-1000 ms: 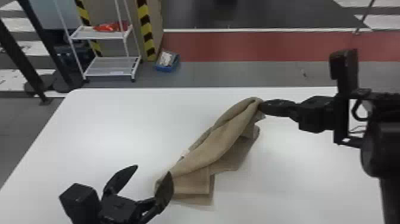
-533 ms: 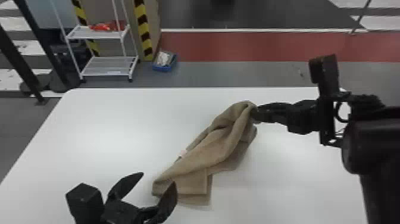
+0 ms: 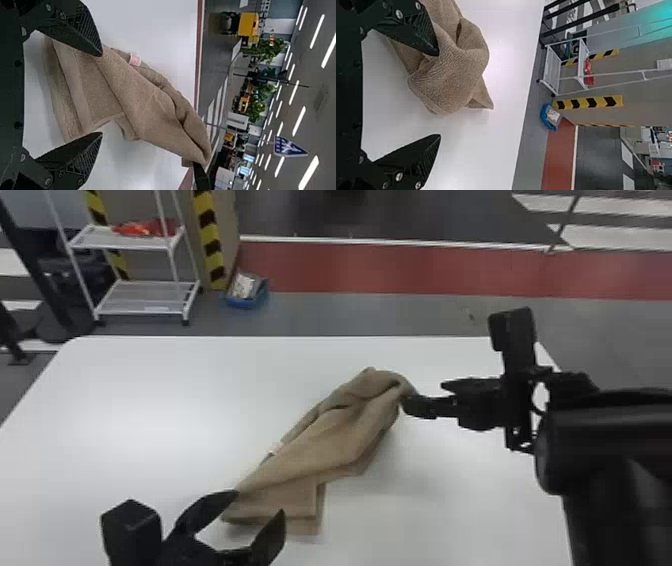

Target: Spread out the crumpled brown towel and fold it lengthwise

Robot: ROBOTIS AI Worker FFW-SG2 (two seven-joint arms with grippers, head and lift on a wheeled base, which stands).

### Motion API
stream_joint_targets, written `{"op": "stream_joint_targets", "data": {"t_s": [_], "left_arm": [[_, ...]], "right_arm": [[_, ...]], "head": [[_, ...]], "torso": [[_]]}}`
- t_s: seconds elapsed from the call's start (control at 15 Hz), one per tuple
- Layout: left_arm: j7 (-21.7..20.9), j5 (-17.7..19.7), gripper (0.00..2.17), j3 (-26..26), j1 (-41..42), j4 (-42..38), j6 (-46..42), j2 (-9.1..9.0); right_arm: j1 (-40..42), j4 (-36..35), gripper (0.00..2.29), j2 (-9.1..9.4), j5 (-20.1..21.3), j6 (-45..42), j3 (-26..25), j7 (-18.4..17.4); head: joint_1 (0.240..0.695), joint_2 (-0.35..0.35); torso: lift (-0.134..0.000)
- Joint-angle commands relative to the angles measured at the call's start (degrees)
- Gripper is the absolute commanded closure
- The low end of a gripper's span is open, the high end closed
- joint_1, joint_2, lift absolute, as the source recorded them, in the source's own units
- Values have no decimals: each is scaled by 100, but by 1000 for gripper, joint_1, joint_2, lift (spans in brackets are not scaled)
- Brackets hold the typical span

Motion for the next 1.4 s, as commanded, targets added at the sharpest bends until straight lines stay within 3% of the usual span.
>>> {"op": "stream_joint_targets", "data": {"t_s": [0.0, 0.13, 0.2, 0.33, 1.13, 1.33], "left_arm": [[-29, -287, 272, -103, -23, 36, -9, -41], [-12, -771, 346, -218, -75, 116, 132, -41], [-21, -920, 427, -253, -128, 72, 694, -41], [-161, -938, 451, -253, -198, 28, 1310, -41], [67, -929, 431, -587, -58, -385, 1028, -41], [357, -1456, 431, -938, -357, -43, 694, -41]], "right_arm": [[84, -160, 66, 0, -42, 64, -89, -15], [93, -204, 66, 0, -42, 258, -124, -41], [84, -204, 66, 8, -42, 293, -151, -41], [49, -204, 66, 17, -42, 345, -159, -41], [31, -195, 66, 17, -77, 433, -168, -41], [13, -186, 66, 17, -86, 504, -142, -41]], "head": [[695, -71], [695, -89], [695, -93], [695, -98], [695, -123], [695, -128]], "torso": [[-124], [-124], [-124], [-124], [-124], [-124]]}}
